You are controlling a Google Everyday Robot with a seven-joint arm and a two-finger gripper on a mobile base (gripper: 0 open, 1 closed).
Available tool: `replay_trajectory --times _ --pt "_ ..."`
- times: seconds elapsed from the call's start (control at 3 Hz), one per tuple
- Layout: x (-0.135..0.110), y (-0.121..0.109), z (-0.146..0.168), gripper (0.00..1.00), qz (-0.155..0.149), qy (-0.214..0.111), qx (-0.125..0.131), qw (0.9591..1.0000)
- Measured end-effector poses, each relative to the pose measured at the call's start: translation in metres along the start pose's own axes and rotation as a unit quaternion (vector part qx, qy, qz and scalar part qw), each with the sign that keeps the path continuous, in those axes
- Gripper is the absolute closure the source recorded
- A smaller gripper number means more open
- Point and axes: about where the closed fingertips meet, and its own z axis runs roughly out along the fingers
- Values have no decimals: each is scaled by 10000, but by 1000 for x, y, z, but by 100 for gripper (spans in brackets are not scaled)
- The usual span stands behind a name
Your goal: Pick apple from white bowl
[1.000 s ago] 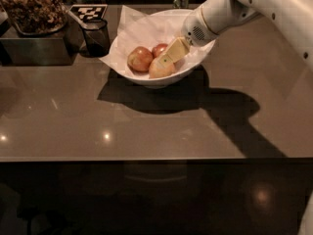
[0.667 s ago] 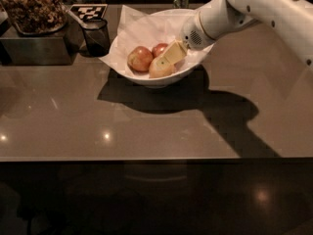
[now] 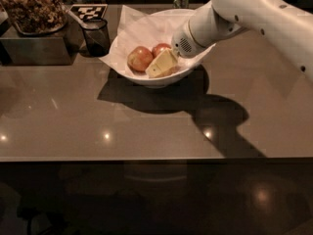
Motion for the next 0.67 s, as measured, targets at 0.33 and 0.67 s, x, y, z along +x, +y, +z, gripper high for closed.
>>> replay_trajectory --times 0.33,0.67 --pt "6 9 5 21 109 105 -22 9999" --pt "16 15 11 21 250 192 -84 9995"
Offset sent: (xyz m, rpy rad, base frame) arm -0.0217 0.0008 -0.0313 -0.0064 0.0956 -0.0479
